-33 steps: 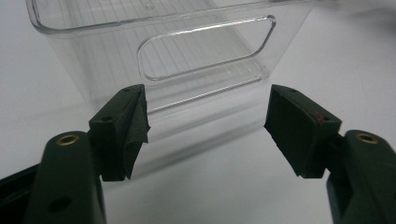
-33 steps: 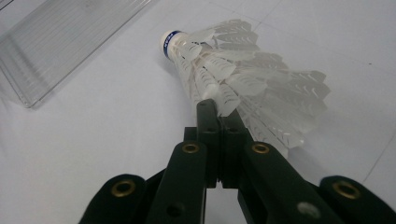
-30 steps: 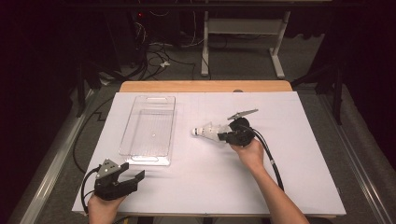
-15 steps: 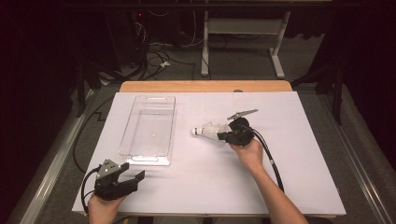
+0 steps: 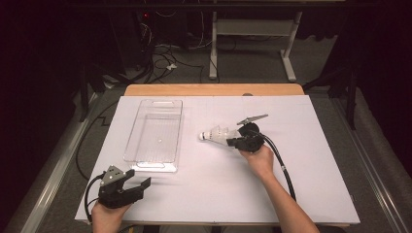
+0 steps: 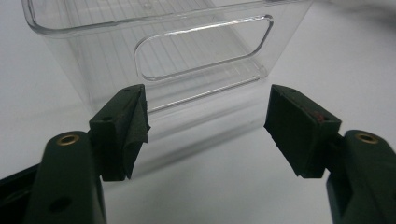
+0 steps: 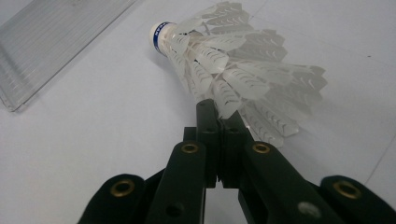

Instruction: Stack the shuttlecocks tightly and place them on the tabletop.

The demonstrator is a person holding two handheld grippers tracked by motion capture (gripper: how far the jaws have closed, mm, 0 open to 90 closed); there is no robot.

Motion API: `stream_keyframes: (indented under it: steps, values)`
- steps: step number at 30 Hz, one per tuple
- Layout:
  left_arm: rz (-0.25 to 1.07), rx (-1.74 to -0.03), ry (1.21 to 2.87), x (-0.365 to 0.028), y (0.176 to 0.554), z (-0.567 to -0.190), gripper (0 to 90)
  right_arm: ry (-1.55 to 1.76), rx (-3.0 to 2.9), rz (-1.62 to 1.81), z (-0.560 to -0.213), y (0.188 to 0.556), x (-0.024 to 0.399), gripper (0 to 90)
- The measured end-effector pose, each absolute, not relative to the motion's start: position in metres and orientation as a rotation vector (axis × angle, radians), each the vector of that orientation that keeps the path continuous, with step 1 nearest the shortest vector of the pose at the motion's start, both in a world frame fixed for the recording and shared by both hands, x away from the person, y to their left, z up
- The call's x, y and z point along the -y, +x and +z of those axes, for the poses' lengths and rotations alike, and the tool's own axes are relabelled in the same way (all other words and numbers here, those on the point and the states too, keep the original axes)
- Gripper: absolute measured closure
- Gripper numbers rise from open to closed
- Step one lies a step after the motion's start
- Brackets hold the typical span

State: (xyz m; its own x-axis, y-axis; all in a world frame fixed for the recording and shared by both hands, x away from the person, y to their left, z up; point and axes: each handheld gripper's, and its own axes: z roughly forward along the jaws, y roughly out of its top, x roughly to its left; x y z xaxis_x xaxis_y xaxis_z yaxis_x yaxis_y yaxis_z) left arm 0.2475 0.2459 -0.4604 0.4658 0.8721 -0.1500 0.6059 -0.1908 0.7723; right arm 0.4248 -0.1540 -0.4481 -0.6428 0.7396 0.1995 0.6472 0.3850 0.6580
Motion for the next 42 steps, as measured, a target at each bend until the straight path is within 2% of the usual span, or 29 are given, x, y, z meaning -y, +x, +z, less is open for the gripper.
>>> stream_keyframes:
  steps: [11, 29, 42]
  values:
    - [0.412, -1.236, 1.904, -0.246, 0.248, -0.460, 31.0, 1.271, -2.503, 1.099, -0.449, 0.426, 0.154, 87.3]
    - [0.414, -1.236, 1.900, -0.246, 0.248, -0.461, 31.1, 1.297, -2.479, 1.064, -0.449, 0.423, 0.157, 64.6]
    - [0.406, -1.234, 1.897, -0.246, 0.249, -0.461, 31.0, 1.271, -2.438, 1.070, -0.448, 0.413, 0.161, 53.9]
